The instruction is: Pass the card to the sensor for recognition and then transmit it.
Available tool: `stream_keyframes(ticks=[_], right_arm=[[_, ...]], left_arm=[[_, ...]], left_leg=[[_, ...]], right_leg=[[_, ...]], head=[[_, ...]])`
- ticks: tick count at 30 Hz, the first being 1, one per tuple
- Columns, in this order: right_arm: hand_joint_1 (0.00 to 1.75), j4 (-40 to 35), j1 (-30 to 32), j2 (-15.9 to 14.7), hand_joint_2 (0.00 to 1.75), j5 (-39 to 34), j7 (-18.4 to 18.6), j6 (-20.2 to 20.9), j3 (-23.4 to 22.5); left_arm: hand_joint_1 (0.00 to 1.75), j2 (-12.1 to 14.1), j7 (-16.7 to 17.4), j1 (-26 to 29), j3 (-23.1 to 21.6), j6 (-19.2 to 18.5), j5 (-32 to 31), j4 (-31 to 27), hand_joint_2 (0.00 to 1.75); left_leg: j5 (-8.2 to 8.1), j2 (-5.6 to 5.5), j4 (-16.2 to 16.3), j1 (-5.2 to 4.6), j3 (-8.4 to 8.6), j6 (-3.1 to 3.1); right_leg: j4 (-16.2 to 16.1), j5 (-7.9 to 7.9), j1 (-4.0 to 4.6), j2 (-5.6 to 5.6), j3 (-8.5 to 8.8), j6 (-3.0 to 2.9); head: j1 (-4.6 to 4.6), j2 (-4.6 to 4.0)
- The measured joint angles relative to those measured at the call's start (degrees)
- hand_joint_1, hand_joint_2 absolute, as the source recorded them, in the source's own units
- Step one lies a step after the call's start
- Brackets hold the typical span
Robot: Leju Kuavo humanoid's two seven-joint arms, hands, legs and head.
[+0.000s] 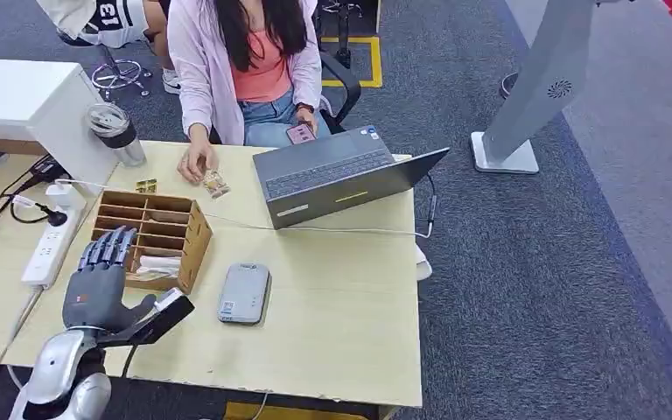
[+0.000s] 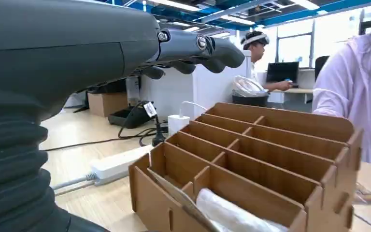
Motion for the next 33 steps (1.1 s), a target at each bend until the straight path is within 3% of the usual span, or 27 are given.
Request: stream_keyframes(ticks=[12,33], right_arm=[[0.0,-0.02,-0.03,0.0,0.0,0.9,0.2,0.24,0.0],[0.0,-0.02,-0.03,0.0,0.0,0.9,0.2,0.24,0.0]], left_arm=[[0.0,-0.07,0.04,-2.74,2.18,1.07,0.76,5.09,1.75],[0.0,-0.07,0.04,-3.15,2.29,1.09,0.79,6.69,1.75]], left_leg=[[0.0,0.0,0.0,0.0,0.0,0.0],[0.0,0.0,0.0,0.0,0.0,0.0]], right_leg=[[0.0,0.0,0.0,0.01,0.0,0.0],[0.0,0.0,0.0,0.01,0.0,0.0]], head=[[0.0,0.0],[0.0,0.0]])
